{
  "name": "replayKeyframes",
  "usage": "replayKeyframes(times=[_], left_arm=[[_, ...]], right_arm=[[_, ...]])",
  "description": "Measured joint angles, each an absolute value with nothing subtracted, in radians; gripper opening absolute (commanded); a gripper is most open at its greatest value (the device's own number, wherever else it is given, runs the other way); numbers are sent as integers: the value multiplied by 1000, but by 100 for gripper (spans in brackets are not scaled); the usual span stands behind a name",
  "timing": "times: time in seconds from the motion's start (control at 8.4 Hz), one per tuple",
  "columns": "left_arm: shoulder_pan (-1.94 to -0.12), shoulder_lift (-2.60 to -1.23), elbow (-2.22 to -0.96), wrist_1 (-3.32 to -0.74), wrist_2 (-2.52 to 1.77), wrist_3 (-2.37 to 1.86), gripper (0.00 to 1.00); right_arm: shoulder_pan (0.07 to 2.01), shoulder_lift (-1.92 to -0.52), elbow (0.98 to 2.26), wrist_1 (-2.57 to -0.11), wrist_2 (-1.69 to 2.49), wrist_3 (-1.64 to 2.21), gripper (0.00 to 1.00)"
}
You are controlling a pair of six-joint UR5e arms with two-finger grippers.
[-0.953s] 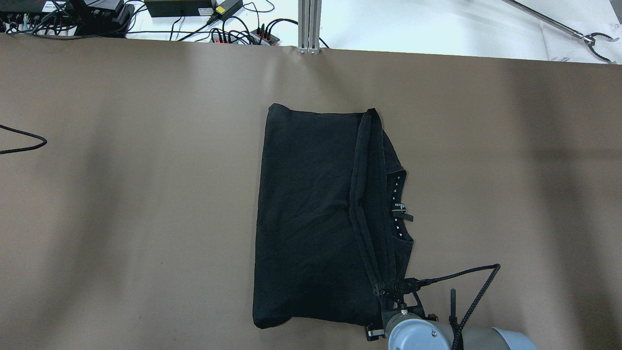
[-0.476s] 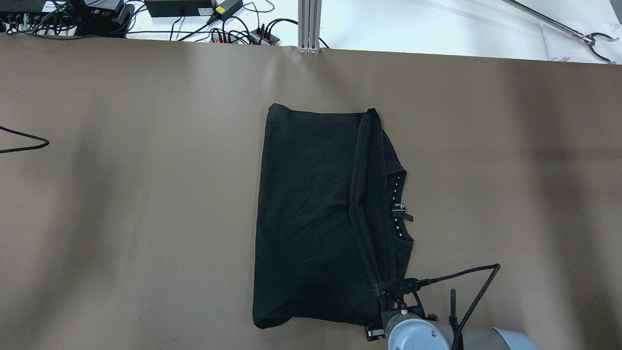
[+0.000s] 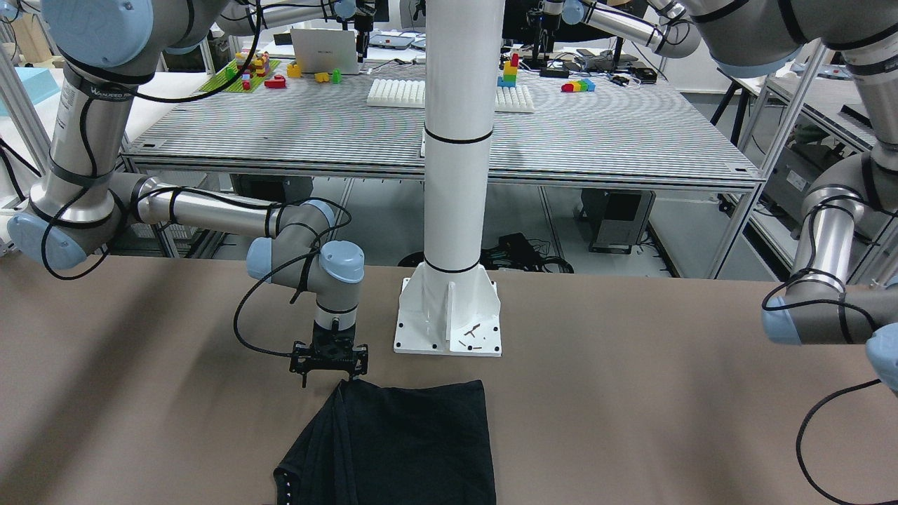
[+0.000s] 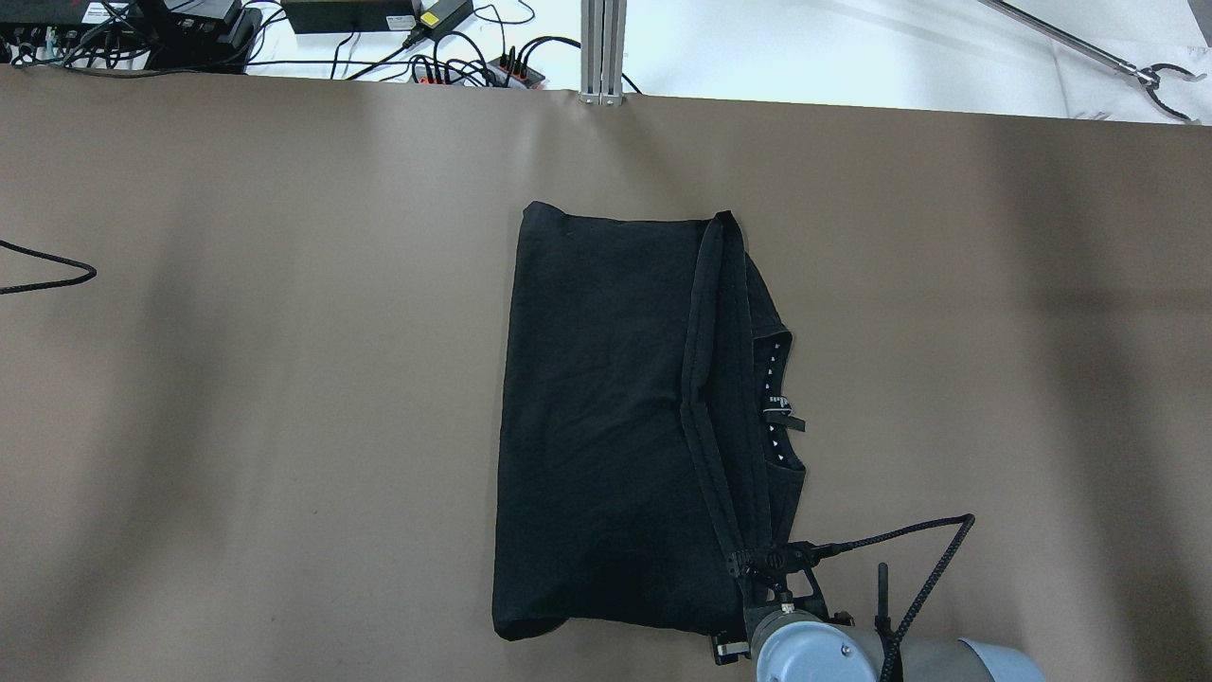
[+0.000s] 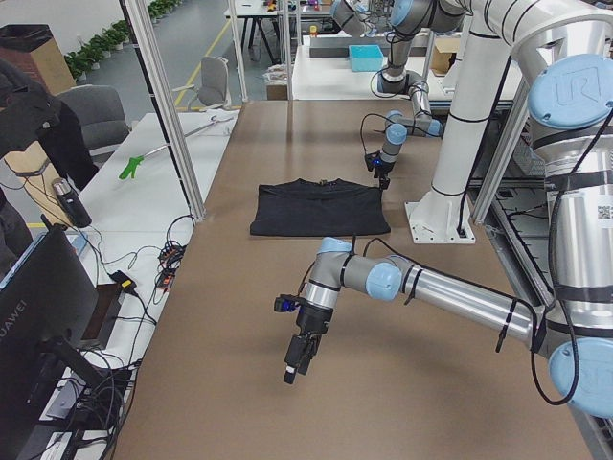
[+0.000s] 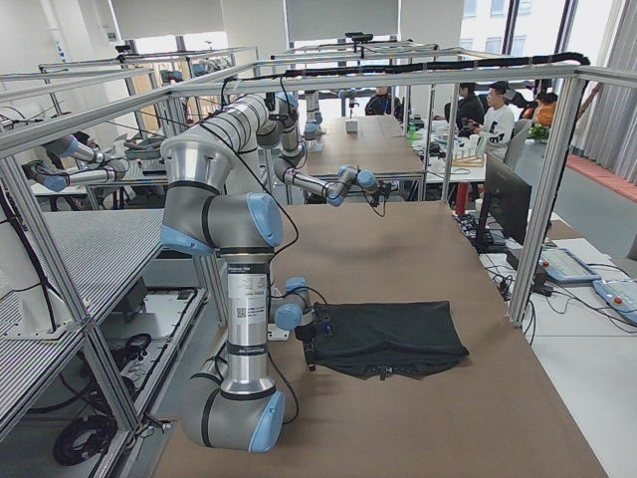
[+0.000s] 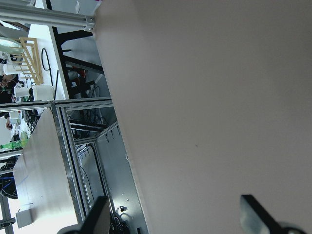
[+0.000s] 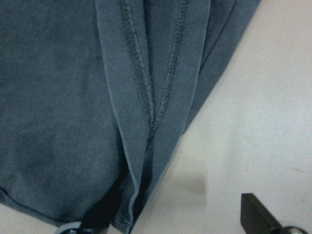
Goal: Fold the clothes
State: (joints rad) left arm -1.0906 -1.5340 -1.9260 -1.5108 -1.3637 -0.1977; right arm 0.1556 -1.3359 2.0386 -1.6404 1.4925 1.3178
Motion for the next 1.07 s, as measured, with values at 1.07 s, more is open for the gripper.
replayKeyframes(times=[1.07], left_arm=[[-1091, -1534, -1927, -1511, -1364, -198, 94]], right_arm=[[156, -1336, 2039, -1640, 1492, 1318, 95]])
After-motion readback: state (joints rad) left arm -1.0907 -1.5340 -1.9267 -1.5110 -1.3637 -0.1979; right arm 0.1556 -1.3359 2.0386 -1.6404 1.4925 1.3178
